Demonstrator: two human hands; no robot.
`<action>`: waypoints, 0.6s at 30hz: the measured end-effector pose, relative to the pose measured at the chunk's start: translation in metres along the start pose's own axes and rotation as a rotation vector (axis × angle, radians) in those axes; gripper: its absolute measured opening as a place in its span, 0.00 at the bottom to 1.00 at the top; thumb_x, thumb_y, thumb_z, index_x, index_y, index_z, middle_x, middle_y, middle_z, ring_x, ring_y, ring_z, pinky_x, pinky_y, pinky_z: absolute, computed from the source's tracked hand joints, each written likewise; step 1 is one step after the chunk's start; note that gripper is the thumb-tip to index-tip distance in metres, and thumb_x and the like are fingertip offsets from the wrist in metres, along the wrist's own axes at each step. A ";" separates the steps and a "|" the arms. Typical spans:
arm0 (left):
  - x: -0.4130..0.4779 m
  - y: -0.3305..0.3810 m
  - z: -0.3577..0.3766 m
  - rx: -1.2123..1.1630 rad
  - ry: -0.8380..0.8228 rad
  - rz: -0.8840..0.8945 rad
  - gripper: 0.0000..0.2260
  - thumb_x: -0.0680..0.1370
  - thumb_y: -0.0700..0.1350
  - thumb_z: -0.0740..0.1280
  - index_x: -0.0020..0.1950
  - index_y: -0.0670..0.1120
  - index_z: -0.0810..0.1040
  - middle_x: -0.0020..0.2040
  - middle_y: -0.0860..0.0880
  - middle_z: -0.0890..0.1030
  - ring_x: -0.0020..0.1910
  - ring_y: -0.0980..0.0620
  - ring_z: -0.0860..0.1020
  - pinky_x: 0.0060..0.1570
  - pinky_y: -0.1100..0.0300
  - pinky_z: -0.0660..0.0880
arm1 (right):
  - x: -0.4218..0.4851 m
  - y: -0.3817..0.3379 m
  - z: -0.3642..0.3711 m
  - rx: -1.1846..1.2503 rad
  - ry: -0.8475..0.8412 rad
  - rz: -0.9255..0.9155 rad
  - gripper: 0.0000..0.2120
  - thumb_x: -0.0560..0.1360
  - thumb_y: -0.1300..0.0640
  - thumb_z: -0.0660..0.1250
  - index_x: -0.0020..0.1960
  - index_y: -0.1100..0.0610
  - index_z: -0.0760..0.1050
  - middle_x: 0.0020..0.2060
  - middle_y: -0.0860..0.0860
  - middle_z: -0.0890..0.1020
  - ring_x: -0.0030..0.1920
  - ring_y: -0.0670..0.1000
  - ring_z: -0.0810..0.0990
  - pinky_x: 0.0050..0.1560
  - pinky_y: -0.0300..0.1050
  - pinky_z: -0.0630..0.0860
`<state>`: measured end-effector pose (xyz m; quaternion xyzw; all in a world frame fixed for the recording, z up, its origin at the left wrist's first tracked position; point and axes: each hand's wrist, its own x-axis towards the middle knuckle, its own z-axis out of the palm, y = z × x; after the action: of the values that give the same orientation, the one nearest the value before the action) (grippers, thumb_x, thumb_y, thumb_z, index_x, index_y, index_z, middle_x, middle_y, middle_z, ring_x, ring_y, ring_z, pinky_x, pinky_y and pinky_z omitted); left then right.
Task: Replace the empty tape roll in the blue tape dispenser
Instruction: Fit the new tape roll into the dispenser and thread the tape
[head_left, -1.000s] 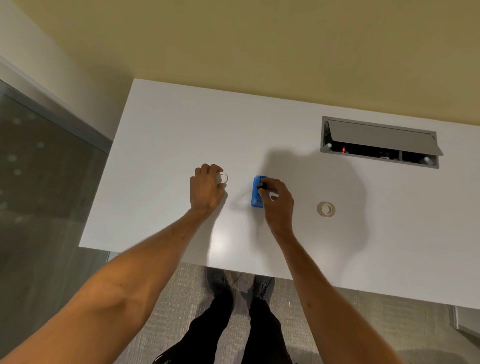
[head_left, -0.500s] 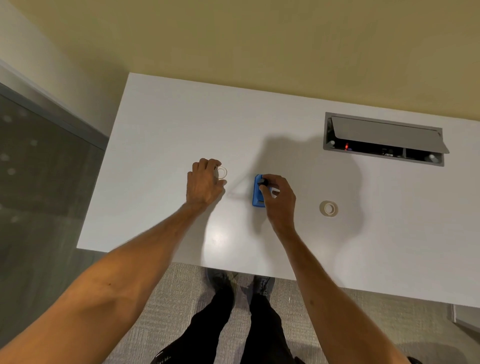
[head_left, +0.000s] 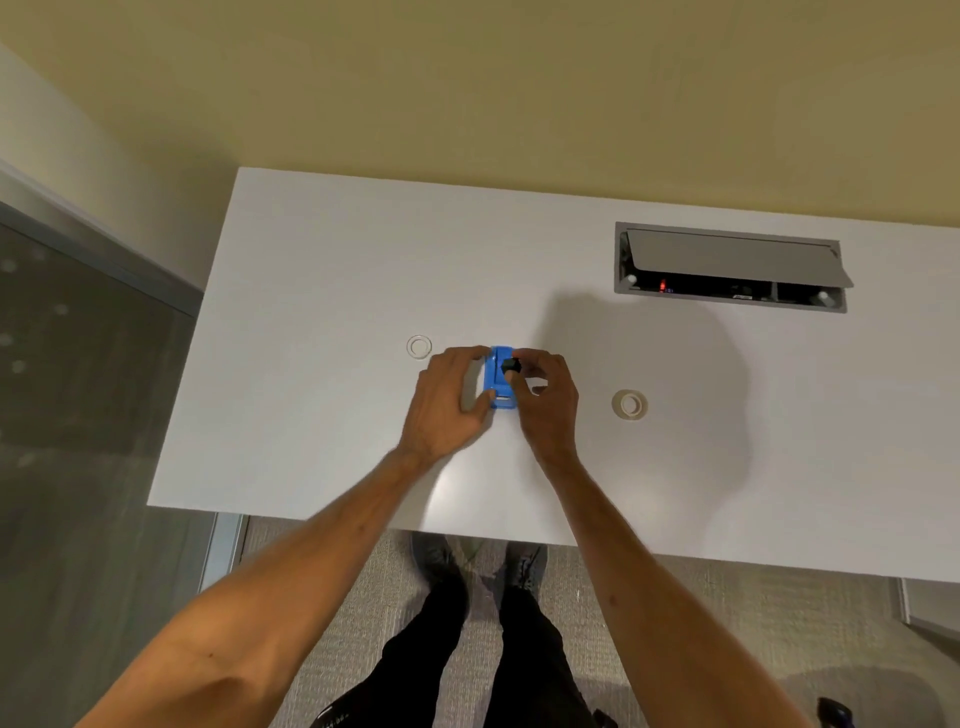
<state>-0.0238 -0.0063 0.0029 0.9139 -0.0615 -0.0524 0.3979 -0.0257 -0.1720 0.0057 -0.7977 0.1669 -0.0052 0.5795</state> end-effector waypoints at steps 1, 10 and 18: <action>-0.002 0.008 0.005 -0.019 -0.023 0.020 0.25 0.79 0.56 0.68 0.75 0.51 0.75 0.68 0.51 0.80 0.66 0.49 0.77 0.67 0.52 0.74 | -0.001 0.001 -0.004 0.004 0.002 0.006 0.12 0.78 0.64 0.72 0.58 0.51 0.82 0.53 0.48 0.83 0.53 0.46 0.83 0.50 0.32 0.77; -0.009 0.048 0.044 -0.126 -0.081 0.037 0.23 0.84 0.54 0.66 0.78 0.48 0.74 0.71 0.47 0.80 0.67 0.48 0.79 0.70 0.55 0.74 | -0.007 0.019 -0.057 -0.008 0.001 -0.002 0.10 0.79 0.61 0.74 0.55 0.49 0.81 0.53 0.46 0.85 0.52 0.47 0.84 0.51 0.44 0.83; -0.009 0.074 0.069 -0.135 -0.128 0.068 0.17 0.87 0.50 0.62 0.73 0.45 0.78 0.66 0.50 0.83 0.63 0.57 0.78 0.64 0.72 0.71 | -0.007 0.040 -0.094 0.040 -0.029 0.128 0.09 0.78 0.60 0.76 0.55 0.49 0.83 0.51 0.44 0.87 0.52 0.43 0.85 0.56 0.50 0.85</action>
<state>-0.0476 -0.1044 0.0104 0.8771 -0.1142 -0.1013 0.4553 -0.0615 -0.2682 0.0006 -0.7737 0.2091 0.0400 0.5968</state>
